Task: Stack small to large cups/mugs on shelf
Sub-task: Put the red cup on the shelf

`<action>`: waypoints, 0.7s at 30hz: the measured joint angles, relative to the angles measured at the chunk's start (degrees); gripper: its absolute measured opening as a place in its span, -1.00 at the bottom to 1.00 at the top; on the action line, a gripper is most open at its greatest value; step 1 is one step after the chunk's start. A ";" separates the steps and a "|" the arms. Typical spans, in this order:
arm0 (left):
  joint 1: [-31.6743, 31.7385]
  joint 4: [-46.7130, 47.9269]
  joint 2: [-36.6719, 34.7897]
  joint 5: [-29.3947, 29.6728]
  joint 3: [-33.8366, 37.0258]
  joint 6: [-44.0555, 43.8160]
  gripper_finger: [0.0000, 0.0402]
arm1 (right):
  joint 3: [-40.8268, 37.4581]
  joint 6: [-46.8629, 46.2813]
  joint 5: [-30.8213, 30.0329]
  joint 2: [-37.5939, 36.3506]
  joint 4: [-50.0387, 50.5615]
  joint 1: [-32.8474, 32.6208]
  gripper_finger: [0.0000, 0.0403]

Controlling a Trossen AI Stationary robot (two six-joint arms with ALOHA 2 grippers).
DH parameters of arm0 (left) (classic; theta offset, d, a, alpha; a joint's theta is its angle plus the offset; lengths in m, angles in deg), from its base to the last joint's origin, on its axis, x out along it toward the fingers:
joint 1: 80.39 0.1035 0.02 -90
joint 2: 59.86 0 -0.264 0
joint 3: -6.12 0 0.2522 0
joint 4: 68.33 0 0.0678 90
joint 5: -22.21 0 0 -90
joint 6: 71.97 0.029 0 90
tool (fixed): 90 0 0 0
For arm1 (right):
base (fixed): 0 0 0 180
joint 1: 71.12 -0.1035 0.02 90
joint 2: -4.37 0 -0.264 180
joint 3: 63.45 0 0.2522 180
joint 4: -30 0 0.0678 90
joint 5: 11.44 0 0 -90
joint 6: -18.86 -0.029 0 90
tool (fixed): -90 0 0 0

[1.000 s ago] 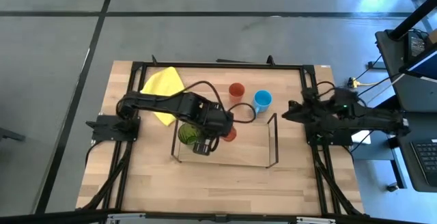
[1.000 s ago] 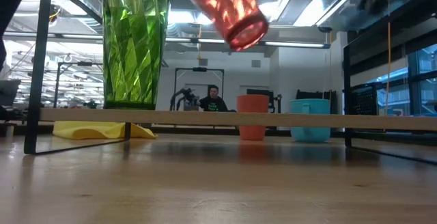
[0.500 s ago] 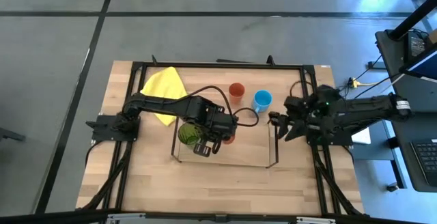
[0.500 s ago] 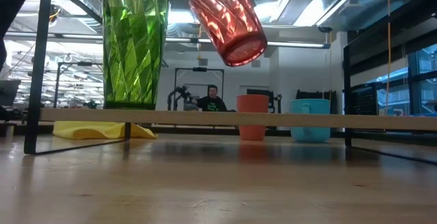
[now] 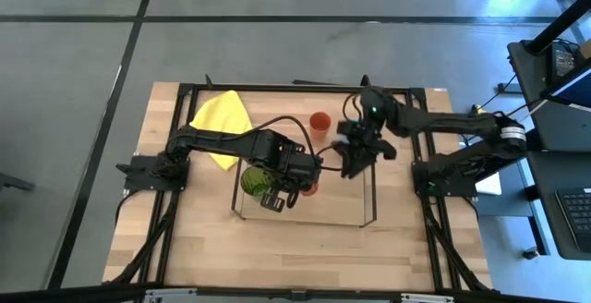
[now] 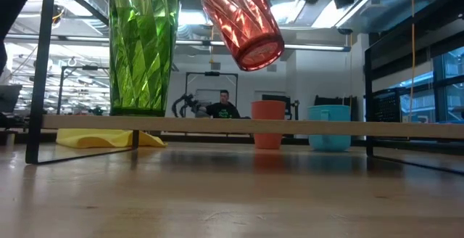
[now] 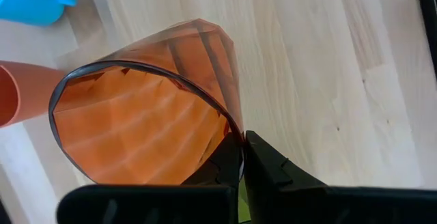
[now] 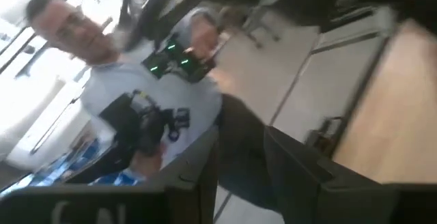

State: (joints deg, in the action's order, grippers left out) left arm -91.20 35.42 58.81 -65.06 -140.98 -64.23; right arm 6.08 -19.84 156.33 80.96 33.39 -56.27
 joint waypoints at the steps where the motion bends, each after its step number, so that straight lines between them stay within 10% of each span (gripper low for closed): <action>1: 0.00 0.00 0.00 -0.22 0.00 -0.38 -1.00 | -0.03 1.21 -0.03 0.10 1.85 1.25 -0.41; 21: -0.39 0.02 -0.02 2.41 0.00 -6.19 -0.99 | -0.16 3.22 -7.75 -0.23 14.11 7.45 -0.41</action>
State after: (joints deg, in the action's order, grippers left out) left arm -91.59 35.45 58.79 -62.65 -140.98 -70.43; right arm 5.93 -16.62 148.59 80.73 47.50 -48.82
